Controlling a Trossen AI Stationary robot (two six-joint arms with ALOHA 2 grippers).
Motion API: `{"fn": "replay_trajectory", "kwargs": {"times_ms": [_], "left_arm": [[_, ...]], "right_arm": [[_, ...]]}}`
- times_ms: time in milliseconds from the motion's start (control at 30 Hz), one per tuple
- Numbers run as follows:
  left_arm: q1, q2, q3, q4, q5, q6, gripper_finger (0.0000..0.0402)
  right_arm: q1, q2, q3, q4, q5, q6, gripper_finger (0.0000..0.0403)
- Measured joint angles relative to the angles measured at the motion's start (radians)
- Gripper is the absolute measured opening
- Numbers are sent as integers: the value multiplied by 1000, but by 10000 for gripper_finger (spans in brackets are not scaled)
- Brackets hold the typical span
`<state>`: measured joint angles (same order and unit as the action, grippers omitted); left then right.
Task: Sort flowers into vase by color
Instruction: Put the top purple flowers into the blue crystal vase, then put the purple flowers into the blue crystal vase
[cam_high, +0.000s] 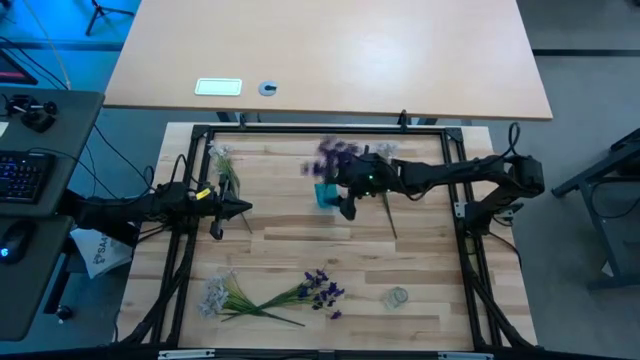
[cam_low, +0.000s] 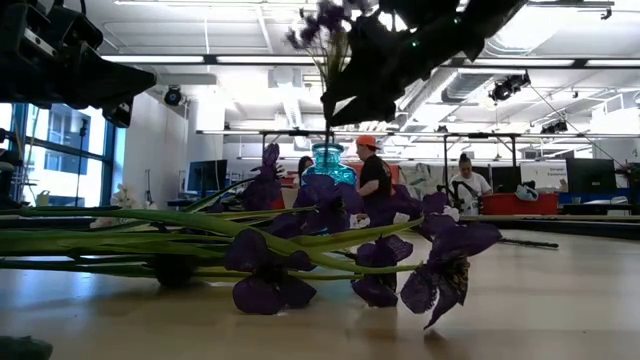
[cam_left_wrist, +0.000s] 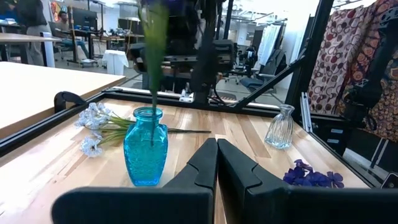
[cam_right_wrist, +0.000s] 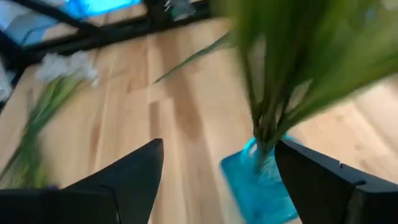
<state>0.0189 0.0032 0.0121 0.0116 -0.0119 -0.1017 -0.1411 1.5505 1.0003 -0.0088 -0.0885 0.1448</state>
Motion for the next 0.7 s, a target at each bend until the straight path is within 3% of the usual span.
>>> {"fn": "replay_trajectory", "kwargs": {"times_ms": [133,400,700], "left_arm": [[0,0,0,0,0,0,0],[0,0,0,0,0,0,0],[0,0,0,0,0,0,0]], "right_arm": [[0,0,40,-138,-43,-37,304],[-18,-15,98,-378,-24,-140,304],[-56,-173,99,-742,28,-155,304]]}}
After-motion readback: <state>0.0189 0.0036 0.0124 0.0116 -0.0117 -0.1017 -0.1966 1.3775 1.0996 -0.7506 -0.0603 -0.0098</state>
